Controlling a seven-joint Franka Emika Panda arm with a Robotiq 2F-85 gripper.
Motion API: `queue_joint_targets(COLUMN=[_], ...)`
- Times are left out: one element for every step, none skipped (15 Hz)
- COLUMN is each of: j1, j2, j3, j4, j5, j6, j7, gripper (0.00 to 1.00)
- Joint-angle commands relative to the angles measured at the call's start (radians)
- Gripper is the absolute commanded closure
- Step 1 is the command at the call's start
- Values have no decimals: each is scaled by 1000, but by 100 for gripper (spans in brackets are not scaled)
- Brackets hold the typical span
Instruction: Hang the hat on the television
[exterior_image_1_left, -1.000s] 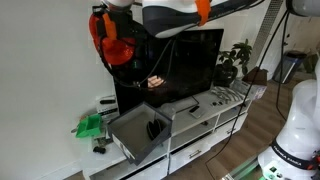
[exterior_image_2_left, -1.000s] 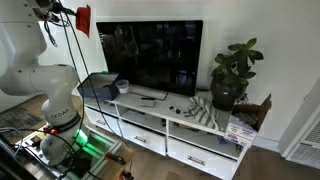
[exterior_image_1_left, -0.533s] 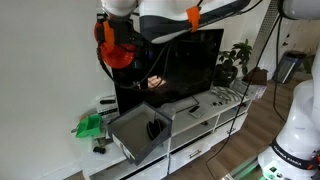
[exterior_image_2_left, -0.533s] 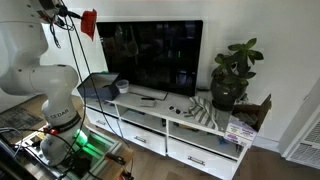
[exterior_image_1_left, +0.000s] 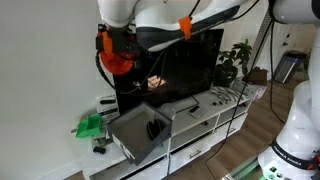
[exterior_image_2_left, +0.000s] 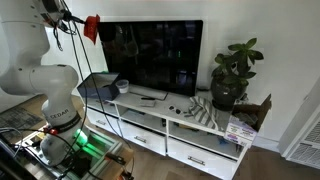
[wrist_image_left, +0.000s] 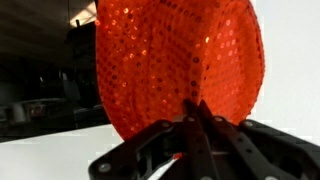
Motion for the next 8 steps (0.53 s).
queue_joint_targets(j1=[-11, -13, -15, -16, -18, -19, -20, -20], j2=[18, 21, 25, 27, 29, 29, 30, 30], j3=[4, 5, 5, 5, 6, 6, 7, 6], j4=[15, 14, 14, 14, 13, 12, 12, 11], j5=[12, 17, 20, 22, 24, 24, 26, 23], j6=[14, 16, 17, 17, 20, 23, 31, 36], j7=[28, 30, 30, 31, 27, 25, 24, 26], gripper=[98, 98, 98, 98, 98, 98, 69, 67])
